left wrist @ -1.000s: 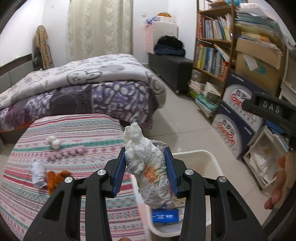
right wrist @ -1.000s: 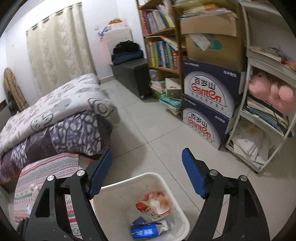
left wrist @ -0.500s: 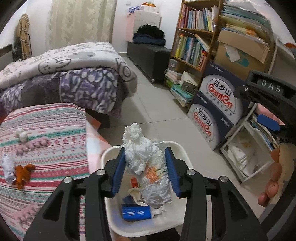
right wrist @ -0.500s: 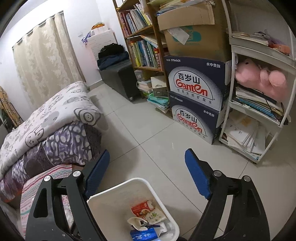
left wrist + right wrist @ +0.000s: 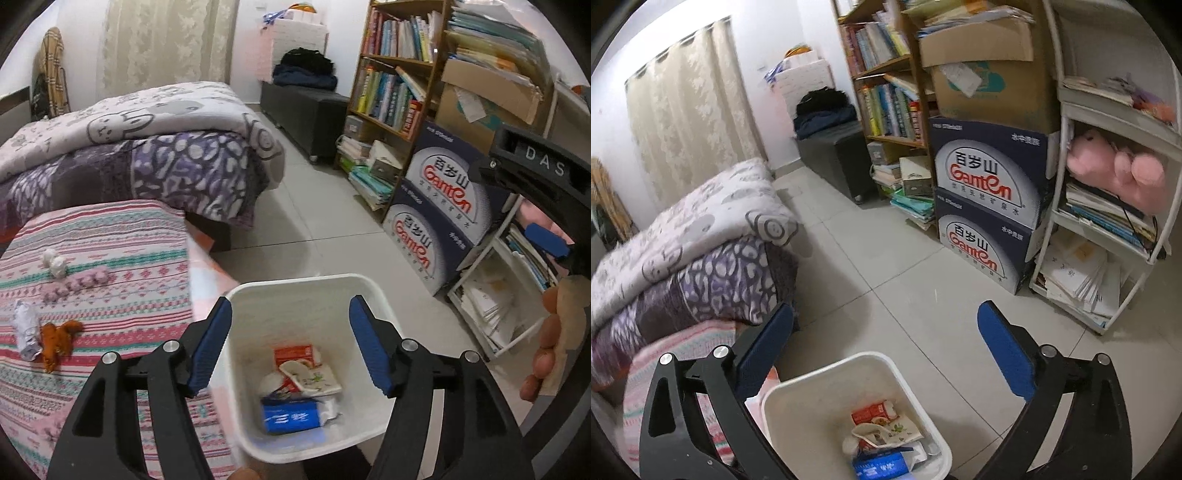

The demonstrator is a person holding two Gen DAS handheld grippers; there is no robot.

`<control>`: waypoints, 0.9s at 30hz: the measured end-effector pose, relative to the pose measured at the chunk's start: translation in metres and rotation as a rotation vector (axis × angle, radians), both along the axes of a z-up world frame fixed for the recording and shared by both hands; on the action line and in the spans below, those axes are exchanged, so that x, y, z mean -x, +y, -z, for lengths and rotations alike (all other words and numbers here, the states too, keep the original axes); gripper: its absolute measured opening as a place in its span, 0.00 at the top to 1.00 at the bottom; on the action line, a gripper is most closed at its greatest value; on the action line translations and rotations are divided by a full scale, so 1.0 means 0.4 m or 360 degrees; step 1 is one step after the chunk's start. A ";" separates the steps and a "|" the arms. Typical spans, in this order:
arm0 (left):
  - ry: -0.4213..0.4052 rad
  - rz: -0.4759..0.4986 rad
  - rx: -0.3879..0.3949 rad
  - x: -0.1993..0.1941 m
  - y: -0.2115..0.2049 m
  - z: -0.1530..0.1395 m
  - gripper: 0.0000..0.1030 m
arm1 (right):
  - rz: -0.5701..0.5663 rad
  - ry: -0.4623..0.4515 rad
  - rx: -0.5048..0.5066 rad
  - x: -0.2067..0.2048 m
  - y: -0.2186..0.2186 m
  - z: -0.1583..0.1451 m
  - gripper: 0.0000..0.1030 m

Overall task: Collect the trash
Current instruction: 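Grasp the pink crocheted strip on the bed with the left tool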

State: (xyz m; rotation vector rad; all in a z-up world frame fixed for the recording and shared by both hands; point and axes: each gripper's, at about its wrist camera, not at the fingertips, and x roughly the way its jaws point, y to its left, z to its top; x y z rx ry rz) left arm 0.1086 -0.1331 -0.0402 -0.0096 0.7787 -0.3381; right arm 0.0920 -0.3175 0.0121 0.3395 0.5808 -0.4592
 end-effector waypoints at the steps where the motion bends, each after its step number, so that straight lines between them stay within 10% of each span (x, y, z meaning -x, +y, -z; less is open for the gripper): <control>1: 0.0005 -0.0021 -0.0011 0.001 0.015 0.002 0.37 | -0.0022 0.0017 0.0018 -0.005 0.014 0.003 0.07; 13: 0.0095 -0.0125 -0.0329 0.024 0.180 0.062 0.27 | -0.0280 0.0156 0.0063 -0.049 0.176 0.034 0.07; 27: 0.0673 -0.0042 -0.0703 -0.009 0.471 0.250 0.26 | -0.0592 0.0343 0.0081 -0.112 0.400 0.093 0.07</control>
